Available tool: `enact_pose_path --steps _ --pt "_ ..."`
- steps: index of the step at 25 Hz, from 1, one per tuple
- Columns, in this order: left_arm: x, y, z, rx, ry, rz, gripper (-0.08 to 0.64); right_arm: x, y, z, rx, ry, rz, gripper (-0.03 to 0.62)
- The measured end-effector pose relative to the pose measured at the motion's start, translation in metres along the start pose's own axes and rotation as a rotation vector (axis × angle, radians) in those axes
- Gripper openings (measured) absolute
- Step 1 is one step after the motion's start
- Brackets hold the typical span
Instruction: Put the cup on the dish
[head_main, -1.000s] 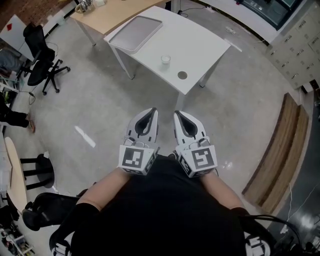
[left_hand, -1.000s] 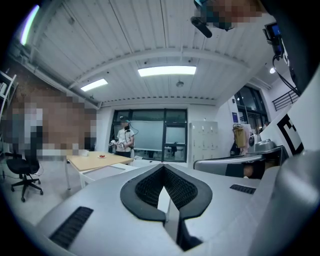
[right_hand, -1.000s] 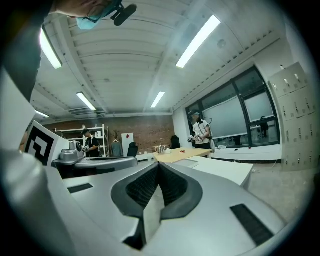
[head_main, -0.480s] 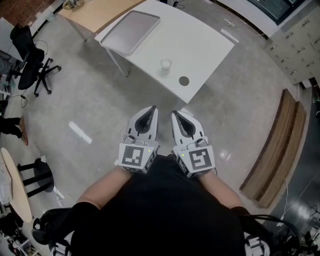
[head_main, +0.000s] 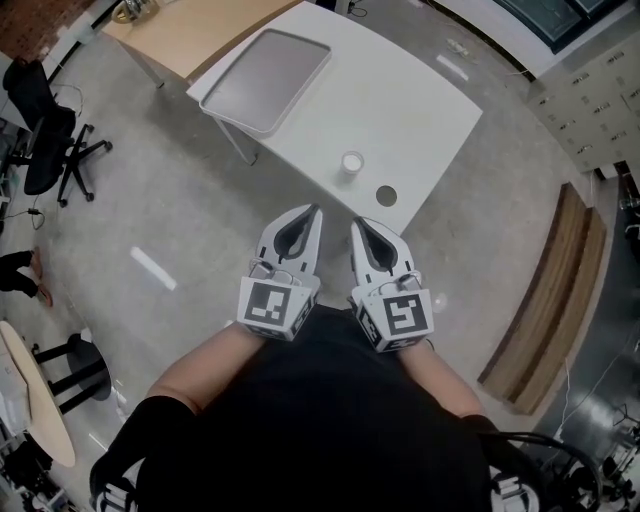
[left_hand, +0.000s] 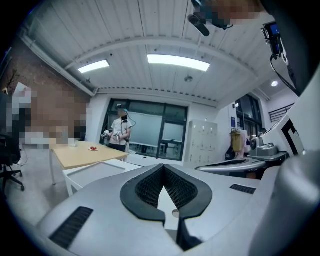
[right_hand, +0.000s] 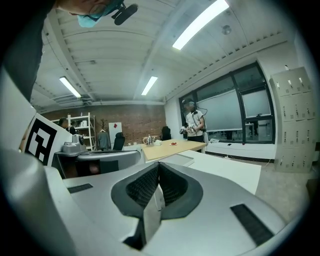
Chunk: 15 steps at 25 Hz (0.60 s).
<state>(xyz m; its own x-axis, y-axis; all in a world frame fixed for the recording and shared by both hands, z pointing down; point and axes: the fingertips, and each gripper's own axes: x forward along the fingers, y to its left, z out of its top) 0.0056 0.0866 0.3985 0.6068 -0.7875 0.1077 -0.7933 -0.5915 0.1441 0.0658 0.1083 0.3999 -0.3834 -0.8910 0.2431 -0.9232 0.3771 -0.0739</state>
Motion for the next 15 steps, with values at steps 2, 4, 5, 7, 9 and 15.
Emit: enact_pose_path --steps 2,4,5,7,9,15 --pt "0.007 0.016 0.001 -0.004 -0.001 -0.011 0.006 0.017 0.004 0.0 -0.003 -0.006 -0.002 0.012" --pt "0.014 0.03 0.0 0.0 0.009 -0.017 0.006 0.031 0.004 0.0 -0.008 0.001 -0.016 0.012" --pt "0.017 0.035 -0.001 0.006 0.017 -0.016 0.006 0.037 0.003 0.0 -0.012 0.005 -0.021 0.012" --pt "0.024 0.042 -0.003 0.008 0.032 -0.019 0.006 0.046 -0.001 -0.004 -0.02 0.011 -0.021 0.012" --pt "0.034 0.047 -0.006 0.008 0.047 -0.018 0.005 0.053 -0.011 -0.006 -0.026 0.03 -0.034 0.012" --pt "0.084 0.056 -0.015 0.029 0.072 -0.021 0.006 0.081 -0.055 -0.015 -0.031 0.069 -0.044 0.012"
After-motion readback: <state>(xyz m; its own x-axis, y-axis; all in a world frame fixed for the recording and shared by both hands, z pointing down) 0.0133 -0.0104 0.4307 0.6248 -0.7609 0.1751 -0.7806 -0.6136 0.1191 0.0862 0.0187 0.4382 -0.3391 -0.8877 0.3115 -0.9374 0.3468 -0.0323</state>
